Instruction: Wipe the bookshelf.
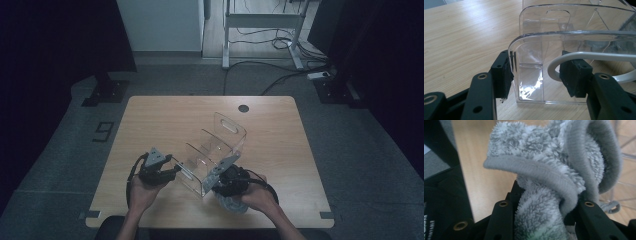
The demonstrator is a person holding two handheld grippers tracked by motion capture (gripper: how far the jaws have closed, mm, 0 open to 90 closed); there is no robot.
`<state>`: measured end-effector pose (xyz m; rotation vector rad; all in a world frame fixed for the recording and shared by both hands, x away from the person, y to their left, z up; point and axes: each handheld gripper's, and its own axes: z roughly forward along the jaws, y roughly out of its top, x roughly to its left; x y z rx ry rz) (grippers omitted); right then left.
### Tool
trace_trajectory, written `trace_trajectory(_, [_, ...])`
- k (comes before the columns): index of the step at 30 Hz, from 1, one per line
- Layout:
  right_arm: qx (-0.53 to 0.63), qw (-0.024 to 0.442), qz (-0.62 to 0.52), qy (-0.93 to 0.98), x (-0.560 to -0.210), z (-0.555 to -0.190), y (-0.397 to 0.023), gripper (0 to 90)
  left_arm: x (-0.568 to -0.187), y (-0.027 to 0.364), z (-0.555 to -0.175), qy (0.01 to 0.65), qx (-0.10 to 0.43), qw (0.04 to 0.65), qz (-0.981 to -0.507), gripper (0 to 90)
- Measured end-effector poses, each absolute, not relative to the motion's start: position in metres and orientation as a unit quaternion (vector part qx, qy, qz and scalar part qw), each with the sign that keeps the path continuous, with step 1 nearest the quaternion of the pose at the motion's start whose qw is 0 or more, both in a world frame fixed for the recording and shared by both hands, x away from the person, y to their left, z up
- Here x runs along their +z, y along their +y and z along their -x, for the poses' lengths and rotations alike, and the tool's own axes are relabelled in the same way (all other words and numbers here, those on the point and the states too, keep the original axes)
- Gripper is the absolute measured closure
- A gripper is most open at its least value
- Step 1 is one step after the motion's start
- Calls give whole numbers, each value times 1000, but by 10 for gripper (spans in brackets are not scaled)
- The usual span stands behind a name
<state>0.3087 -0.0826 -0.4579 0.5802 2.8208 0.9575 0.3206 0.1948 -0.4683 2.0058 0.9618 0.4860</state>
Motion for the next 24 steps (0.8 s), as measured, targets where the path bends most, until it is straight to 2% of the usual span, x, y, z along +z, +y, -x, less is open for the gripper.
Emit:
trace_trajectory(11, [307,38,-175,935,-461,-302,-73,626,-468,193,-320,385,195,419,-799,450])
trace_trajectory(24, [318,57,-216,921,-448,-311,-105,641,-470,196,-322,390,195,426,-793,407])
